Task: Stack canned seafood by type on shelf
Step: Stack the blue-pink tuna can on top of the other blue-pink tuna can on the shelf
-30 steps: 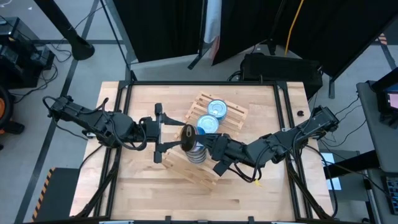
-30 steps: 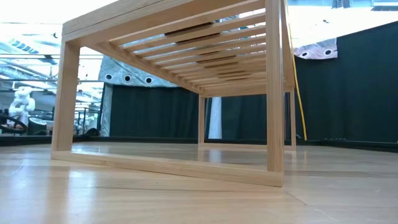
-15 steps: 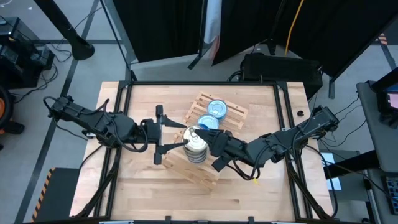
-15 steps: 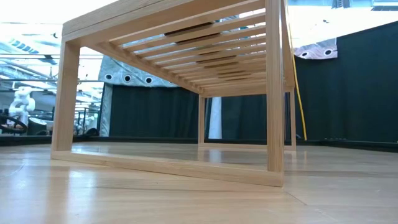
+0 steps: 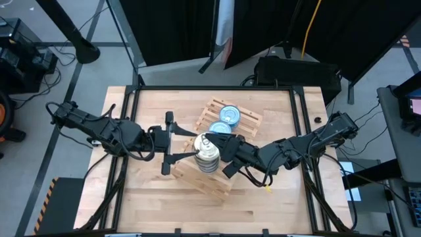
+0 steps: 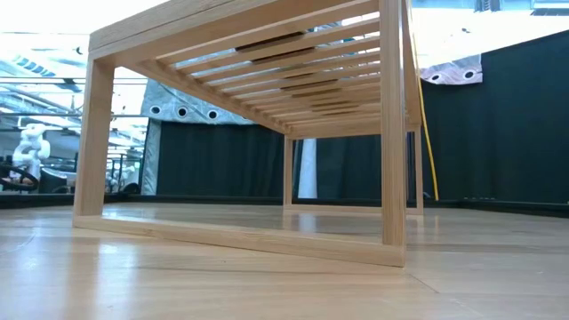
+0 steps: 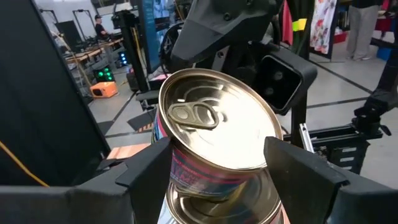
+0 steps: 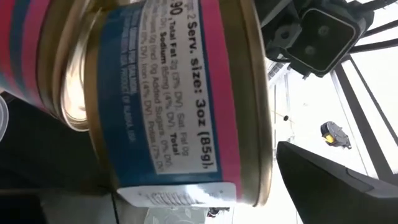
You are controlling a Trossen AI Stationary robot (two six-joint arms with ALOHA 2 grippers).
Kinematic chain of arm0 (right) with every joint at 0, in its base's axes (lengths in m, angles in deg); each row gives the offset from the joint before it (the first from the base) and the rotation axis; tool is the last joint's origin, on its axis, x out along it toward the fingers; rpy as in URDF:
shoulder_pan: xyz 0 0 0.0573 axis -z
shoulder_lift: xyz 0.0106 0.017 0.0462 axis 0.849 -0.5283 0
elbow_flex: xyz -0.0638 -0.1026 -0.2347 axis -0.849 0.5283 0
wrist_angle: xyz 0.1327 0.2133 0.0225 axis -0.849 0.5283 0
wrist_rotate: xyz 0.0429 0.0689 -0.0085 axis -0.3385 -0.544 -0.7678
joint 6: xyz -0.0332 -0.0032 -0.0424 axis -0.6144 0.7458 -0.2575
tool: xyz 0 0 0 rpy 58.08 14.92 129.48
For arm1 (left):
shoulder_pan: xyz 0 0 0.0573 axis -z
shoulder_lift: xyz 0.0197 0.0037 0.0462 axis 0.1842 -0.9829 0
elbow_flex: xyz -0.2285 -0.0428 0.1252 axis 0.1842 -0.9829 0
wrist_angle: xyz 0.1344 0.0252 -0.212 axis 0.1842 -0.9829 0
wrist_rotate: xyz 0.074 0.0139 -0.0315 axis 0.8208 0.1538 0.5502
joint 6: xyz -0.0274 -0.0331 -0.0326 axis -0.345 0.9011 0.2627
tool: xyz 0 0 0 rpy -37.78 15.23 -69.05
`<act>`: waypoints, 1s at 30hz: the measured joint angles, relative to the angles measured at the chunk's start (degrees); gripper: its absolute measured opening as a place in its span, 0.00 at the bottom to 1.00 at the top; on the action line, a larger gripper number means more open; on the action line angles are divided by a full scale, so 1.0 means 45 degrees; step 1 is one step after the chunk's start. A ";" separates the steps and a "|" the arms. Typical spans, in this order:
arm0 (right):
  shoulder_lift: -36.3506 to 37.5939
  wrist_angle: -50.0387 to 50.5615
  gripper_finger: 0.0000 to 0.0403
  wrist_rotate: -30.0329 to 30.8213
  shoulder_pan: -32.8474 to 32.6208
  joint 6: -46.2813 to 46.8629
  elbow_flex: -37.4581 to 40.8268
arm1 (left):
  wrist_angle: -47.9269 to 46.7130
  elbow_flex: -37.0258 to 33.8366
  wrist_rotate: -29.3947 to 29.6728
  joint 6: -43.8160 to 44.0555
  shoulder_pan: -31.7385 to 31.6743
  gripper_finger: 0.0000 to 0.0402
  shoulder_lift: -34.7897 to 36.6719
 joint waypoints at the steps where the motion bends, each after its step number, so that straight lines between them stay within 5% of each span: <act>1: 0.0000 -0.0001 0.77 -0.0026 0.0022 -0.0022 0.0000 | 0.0013 0.0000 -0.0017 0.0001 0.0004 0.65 0.0000; 30: 0.0000 0.0003 0.77 -0.0693 0.0624 -0.0415 0.0000 | 0.0038 0.0000 0.0056 0.0233 0.0622 0.65 0.0126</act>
